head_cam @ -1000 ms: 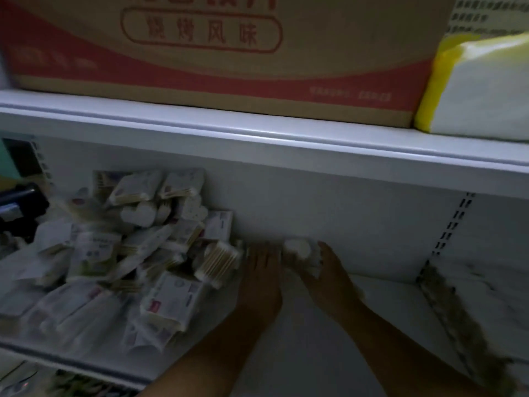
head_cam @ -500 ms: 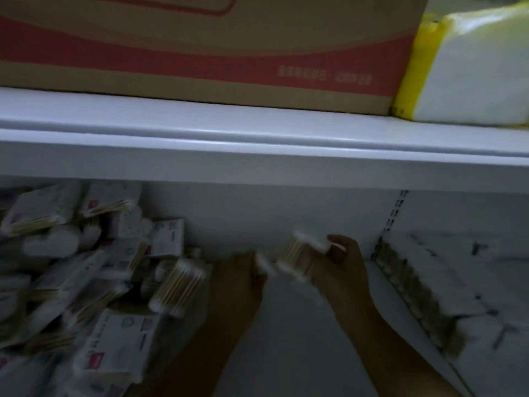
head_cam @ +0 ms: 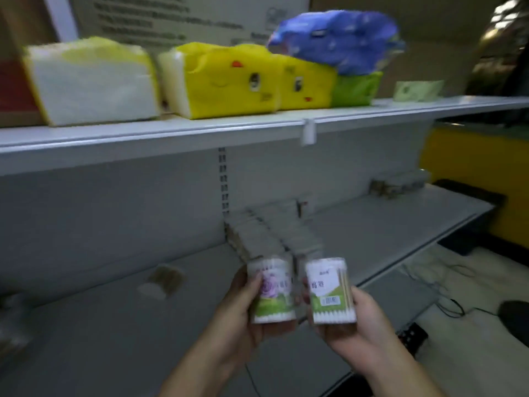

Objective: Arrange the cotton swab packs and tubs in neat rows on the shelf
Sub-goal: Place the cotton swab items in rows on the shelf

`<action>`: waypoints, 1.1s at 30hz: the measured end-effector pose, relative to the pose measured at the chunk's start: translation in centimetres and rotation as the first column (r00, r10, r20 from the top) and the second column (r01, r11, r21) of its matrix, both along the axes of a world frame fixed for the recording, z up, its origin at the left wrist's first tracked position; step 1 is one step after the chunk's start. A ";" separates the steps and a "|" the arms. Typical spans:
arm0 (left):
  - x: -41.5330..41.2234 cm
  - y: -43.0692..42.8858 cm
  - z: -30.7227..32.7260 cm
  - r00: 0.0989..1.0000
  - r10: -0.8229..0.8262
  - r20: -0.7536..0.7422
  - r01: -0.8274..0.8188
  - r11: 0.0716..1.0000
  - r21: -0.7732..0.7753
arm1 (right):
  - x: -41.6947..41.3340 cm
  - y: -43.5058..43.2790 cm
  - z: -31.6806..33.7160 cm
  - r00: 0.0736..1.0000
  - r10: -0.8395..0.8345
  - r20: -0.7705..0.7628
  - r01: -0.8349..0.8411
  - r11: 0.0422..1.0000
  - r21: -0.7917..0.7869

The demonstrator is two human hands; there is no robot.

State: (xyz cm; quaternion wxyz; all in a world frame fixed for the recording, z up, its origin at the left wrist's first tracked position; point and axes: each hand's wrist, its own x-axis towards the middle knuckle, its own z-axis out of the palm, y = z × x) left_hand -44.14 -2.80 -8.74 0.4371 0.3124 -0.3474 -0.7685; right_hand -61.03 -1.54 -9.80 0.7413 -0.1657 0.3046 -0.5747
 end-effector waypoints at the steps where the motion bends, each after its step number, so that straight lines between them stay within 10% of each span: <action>1: -2.4 0.5 0.0 0.999 -0.050 0.012 0.051 0.999 -0.011 | -2.3 0.8 -0.3 1.000 -0.020 0.011 0.020 1.000 0.008; 10: -20.8 3.7 -1.7 0.944 -0.328 -0.021 0.323 0.938 -0.128 | -19.8 8.6 -0.5 0.976 -0.199 0.092 0.207 0.974 -0.095; 21: -33.6 -1.3 -2.2 0.956 -0.292 -0.025 0.283 0.942 -0.181 | -32.3 4.6 -1.0 0.936 -0.351 0.019 0.352 0.936 -0.021; 33: -49.5 -18.0 -4.8 0.982 -0.184 0.036 0.187 0.967 -0.173 | -45.7 -11.7 -1.0 0.759 -0.461 -0.459 0.462 0.879 -0.119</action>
